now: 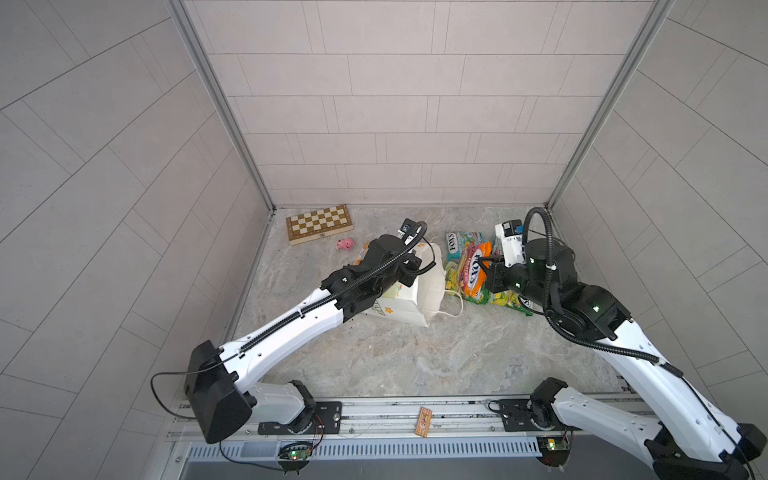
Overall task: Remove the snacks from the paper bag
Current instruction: 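Lower the orange packet onto the table beside the bag and release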
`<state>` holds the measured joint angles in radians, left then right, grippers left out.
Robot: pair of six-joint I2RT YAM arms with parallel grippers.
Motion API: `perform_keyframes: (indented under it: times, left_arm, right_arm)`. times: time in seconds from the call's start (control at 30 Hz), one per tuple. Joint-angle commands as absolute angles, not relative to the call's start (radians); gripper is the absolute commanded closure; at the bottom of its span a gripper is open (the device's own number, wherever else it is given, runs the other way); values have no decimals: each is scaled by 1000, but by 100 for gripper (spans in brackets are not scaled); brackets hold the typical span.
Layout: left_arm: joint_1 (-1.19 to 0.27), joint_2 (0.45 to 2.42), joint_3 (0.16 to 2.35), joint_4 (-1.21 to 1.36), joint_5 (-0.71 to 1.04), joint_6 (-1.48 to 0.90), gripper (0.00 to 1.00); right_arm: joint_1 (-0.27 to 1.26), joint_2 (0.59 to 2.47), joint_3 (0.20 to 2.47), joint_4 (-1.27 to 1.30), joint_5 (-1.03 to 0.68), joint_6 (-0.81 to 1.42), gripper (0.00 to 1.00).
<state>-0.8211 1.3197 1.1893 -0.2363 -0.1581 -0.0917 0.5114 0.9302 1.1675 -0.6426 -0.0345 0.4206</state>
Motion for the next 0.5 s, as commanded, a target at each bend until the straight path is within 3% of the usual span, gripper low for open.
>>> perform_keyframes:
  times: [0.0,0.2,0.47]
  left_arm:
    - [-825,1281,1184,-208,-185,-80,100]
    - [-824,1272,1181,-206,-203,-81,100]
    - [-824,1254,1166,-190,-229,-83,100]
  right_arm:
    - [444,912,1156,-695,15,395,100]
    - [312,913,1084,-740,-85,378,100]
    - [296,960,1004,-722,-248,386,100]
